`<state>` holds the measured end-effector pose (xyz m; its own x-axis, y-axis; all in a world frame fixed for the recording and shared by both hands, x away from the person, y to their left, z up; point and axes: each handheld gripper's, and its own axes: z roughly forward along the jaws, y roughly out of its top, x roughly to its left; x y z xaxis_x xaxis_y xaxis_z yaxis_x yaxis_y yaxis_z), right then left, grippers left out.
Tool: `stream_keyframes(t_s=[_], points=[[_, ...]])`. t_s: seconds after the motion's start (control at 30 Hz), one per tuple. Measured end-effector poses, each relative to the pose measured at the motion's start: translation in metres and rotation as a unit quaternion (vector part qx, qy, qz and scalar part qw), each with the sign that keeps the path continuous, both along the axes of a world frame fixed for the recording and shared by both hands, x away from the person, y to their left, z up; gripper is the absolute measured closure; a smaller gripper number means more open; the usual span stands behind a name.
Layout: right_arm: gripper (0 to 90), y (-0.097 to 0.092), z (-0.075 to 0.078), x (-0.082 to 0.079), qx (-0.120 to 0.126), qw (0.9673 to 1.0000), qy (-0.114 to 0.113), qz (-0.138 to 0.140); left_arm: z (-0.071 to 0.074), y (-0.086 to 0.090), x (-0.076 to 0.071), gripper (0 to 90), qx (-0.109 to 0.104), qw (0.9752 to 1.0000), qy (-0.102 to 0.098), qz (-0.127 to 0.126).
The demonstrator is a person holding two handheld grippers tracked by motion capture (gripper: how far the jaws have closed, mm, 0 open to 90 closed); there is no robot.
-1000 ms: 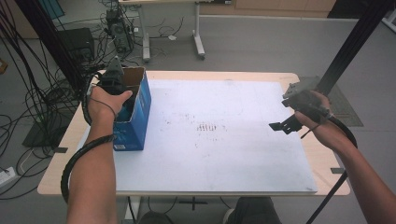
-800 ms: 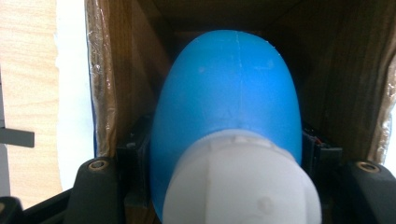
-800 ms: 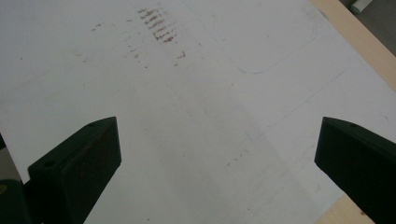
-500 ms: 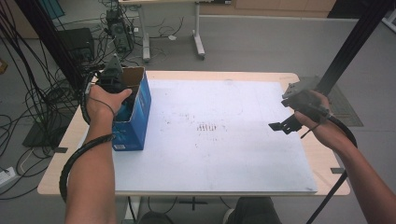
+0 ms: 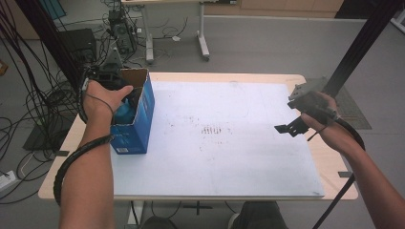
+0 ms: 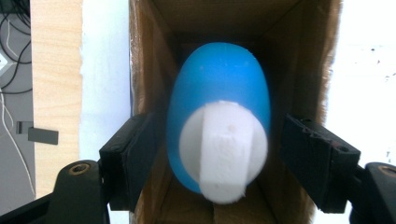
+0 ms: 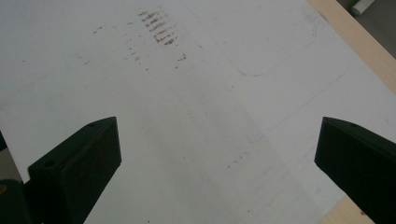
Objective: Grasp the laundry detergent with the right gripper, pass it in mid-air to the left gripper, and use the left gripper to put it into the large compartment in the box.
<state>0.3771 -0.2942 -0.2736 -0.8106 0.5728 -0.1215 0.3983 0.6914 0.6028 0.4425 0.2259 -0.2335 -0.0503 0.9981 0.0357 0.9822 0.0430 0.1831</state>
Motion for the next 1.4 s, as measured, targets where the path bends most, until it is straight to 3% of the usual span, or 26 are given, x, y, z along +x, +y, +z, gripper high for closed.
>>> stream_keyframes(t_s=[0.27,0.6,0.93,1.4], points=[[0.2,0.000,0.001,0.001,0.000,1.0000,0.003,0.000,0.022,-0.003,-0.007,23.1,0.016,0.9998,-0.013,-0.006],[0.3,0.007,0.005,0.003,-0.008,0.9999,0.006,0.012,0.045,-0.014,-0.012,15.3,0.019,0.9991,-0.033,-0.018],[0.2,0.013,0.018,0.006,-0.018,0.9995,0.002,0.027,0.060,-0.058,0.000,7.6,0.009,0.9968,-0.054,-0.057],[0.2,0.006,0.019,0.011,-0.031,0.9991,0.007,0.026,0.054,-0.123,0.022,6.5,0.000,0.9916,-0.059,-0.115]])
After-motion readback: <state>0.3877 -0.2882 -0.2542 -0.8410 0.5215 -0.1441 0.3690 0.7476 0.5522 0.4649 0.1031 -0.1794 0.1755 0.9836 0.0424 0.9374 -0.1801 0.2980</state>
